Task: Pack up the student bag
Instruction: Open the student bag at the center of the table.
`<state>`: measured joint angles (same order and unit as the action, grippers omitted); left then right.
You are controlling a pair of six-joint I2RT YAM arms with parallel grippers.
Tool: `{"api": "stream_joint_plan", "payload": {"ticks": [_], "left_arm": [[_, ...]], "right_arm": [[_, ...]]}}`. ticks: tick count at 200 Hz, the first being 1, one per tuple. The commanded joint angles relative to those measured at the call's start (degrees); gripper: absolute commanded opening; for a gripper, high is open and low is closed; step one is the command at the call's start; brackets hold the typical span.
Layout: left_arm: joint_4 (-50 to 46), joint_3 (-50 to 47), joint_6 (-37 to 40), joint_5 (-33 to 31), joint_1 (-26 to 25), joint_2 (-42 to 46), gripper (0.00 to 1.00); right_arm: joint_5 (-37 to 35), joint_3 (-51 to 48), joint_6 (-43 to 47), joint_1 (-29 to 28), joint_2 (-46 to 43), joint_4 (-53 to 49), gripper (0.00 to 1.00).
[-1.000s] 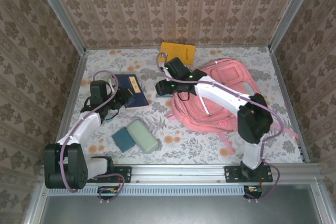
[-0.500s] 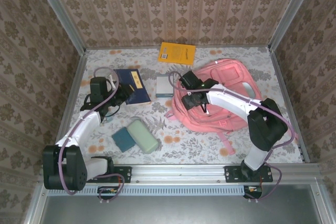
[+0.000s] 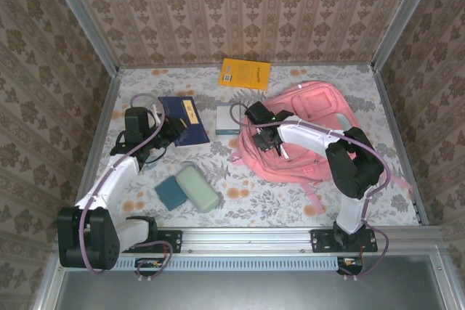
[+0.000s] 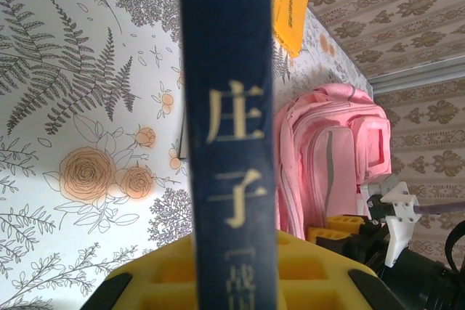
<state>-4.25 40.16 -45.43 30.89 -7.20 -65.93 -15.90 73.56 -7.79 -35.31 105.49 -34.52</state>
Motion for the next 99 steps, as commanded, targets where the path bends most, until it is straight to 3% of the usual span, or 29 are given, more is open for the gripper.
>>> {"api": "stream_joint_plan", "payload": {"ticks": [1, 99], "left_arm": [[0.8, 1.8, -0.1, 1.2, -0.3, 1.5, 0.0], [5.0, 4.4, -2.5, 0.8, -3.6, -2.0, 0.0]], "right_arm": [[-0.4, 1.9, -1.2, 0.5, -1.7, -1.3, 0.0], [8.3, 16.9, -6.0, 1.6, -11.0, -8.4, 0.0]]}}
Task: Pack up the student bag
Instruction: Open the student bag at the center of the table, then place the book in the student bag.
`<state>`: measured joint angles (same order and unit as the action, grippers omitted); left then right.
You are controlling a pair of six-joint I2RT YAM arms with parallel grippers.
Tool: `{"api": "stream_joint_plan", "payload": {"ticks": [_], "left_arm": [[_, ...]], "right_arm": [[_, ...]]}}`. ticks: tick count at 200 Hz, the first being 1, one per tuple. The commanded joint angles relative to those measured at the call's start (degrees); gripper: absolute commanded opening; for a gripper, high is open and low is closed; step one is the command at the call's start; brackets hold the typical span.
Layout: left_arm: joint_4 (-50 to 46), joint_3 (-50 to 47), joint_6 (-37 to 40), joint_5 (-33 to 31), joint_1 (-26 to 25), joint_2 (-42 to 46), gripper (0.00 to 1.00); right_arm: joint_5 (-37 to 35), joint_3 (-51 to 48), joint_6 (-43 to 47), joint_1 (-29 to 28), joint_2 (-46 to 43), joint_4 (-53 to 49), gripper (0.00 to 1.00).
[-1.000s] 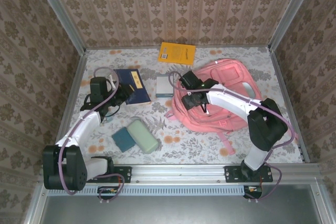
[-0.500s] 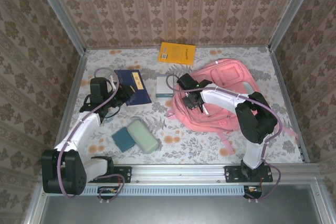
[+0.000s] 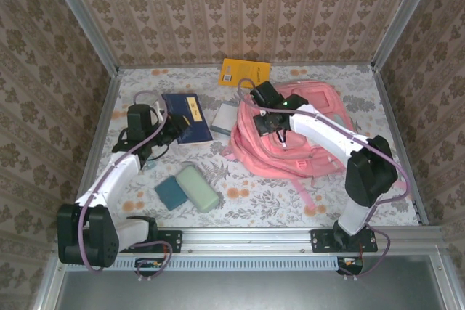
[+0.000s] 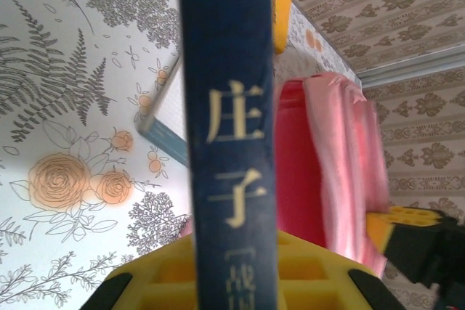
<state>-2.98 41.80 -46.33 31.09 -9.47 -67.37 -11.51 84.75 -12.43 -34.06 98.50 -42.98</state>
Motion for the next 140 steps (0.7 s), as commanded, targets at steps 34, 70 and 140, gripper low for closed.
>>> {"api": "stream_joint_plan", "payload": {"ticks": [34, 70, 140], "left_arm": [[8.6, 2.5, -5.3, -0.9, -5.8, -2.6, 0.0], [15.9, 3.4, -10.1, -6.6, -13.7, -7.2, 0.0], [29.3, 14.2, -18.0, -15.9, -27.6, -26.5, 0.0]], "right_arm": [[7.8, 10.8, -3.2, 2.8, -5.7, -1.3, 0.0], [15.6, 12.4, -9.0, 7.4, -7.6, 0.6, 0.0], [25.3, 9.6, -18.4, 12.6, -11.3, 6.4, 0.0]]}}
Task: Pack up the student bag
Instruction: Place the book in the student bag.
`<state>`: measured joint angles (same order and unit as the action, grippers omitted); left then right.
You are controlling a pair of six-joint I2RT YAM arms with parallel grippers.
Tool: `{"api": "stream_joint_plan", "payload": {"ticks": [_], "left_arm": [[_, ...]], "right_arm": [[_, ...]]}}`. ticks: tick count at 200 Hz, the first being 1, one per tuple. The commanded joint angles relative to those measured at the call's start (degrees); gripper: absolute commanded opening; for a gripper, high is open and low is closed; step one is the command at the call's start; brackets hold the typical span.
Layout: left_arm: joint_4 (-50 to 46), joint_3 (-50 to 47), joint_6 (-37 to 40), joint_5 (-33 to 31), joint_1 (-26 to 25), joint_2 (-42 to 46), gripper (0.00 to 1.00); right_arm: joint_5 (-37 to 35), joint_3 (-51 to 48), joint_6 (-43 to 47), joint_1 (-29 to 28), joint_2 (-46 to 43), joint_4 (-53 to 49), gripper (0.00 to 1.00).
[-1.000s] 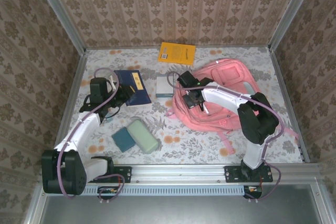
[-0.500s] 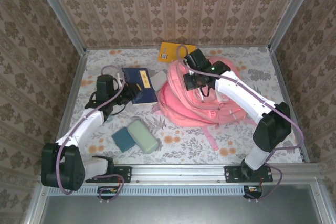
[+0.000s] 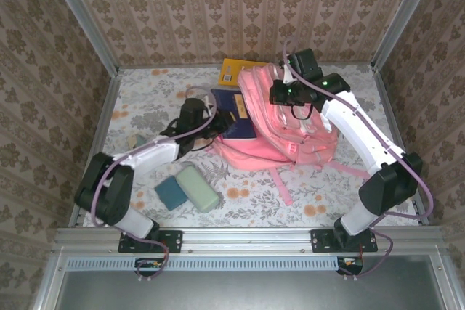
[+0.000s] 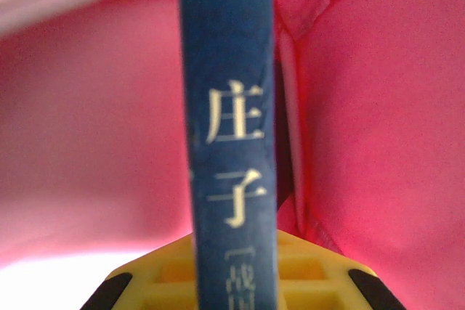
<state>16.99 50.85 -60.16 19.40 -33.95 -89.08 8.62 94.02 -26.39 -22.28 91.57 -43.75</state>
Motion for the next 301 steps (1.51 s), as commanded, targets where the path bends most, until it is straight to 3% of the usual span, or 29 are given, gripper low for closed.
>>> {"api": "stream_joint_plan", "payload": {"ticks": [1, 43, 97, 143, 172, 187, 236, 246, 301], "left_arm": [[9.6, 5.3, -4.3, -4.3, -3.2, -5.1, 0.0], [15.6, 12.3, -7.8, -7.5, -7.4, -14.8, 0.0], [13.0, 23.4, -10.7, -8.2, -11.6, -26.0, 0.0], [-2.1, 33.0, -5.9, -10.9, -14.6, -31.8, 0.24], [-13.7, 39.0, -2.0, -11.5, -15.1, -33.6, 0.59], [-15.5, 38.6, -0.6, -12.6, -15.1, -32.3, 0.69], [-22.9, 37.4, 5.2, -15.8, -14.5, -26.7, 0.81], [-24.0, 36.6, 5.9, -16.6, -14.5, -25.4, 0.93], [-26.5, 29.5, 8.9, -16.6, -12.8, -14.8, 0.92]], "right_arm": [[5.2, 0.3, -4.5, 0.8, -4.4, 7.2, 0.0], [5.9, -1.9, -5.6, 1.5, -5.7, 7.9, 0.0], [8.0, -4.4, -6.6, 1.5, -6.1, 9.5, 0.0], [8.3, -4.8, -6.5, 1.6, -6.4, 9.5, 0.0], [8.2, -5.2, -6.2, 1.9, -6.7, 9.5, 0.0], [7.9, -5.5, -5.9, 2.0, -7.0, 9.3, 0.0], [6.6, -7.8, -4.3, 3.5, -8.1, 8.6, 0.0], [6.4, -8.4, -3.8, 3.9, -8.1, 8.4, 0.0], [3.3, -11.8, 2.4, 5.1, -8.2, 4.5, 0.0]]}}
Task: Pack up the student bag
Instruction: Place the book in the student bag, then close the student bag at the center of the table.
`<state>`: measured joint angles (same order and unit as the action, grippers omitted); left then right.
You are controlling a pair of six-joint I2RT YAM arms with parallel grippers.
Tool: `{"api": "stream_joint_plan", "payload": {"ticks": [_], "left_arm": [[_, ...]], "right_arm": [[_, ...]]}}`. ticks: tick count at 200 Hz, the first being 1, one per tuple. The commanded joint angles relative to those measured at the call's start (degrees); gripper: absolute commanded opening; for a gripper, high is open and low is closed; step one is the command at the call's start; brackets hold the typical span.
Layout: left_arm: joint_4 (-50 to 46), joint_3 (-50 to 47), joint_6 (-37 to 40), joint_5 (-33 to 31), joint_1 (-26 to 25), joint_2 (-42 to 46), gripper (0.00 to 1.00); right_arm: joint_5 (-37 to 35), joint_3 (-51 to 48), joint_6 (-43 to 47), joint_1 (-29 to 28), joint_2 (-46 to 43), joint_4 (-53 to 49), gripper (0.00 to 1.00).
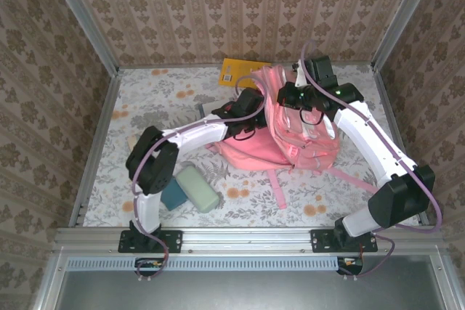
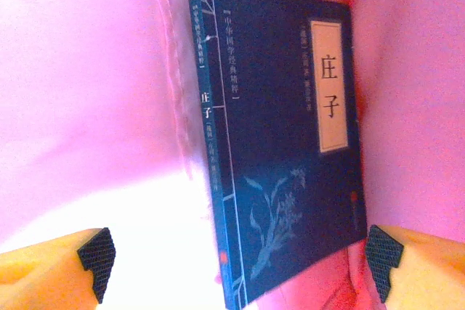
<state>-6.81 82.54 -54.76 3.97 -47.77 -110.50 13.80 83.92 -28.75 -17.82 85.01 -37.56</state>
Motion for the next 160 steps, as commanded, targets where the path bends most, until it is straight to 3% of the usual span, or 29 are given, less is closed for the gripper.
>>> {"api": "stream_joint_plan", "payload": {"ticks": [1, 44, 59, 76, 112, 160], "left_arm": [[-2.8, -2.3, 3.6, -1.2, 1.0, 6.8, 0.92], [-6.7, -8.2, 5.4, -2.2, 4.0, 17.1, 0.92], [-8.1, -10.1, 6.5, -2.2, 5.4, 20.1, 0.91], [-9.3, -12.6, 7.5, -2.0, 7.2, 23.3, 0.91], [-12.6, -17.8, 8.9, -3.3, 12.7, 31.1, 0.91], [-15.9, -22.8, 10.7, -2.0, 20.4, 39.0, 0.91]], "right_arm": [[-2.1, -1.9, 4.9, 0.7, -1.6, -1.8, 0.0], [-8.7, -5.6, 11.5, 0.8, -0.5, -3.9, 0.0], [-8.5, -6.1, 12.6, 0.8, 0.1, -3.4, 0.09], [-8.1, -6.0, 12.5, 0.6, 1.2, -3.0, 0.28], [-10.5, -3.1, 12.8, -2.2, 3.7, -2.2, 0.37], [-11.5, 3.1, 11.8, -5.8, 11.6, 0.8, 0.39]]}}
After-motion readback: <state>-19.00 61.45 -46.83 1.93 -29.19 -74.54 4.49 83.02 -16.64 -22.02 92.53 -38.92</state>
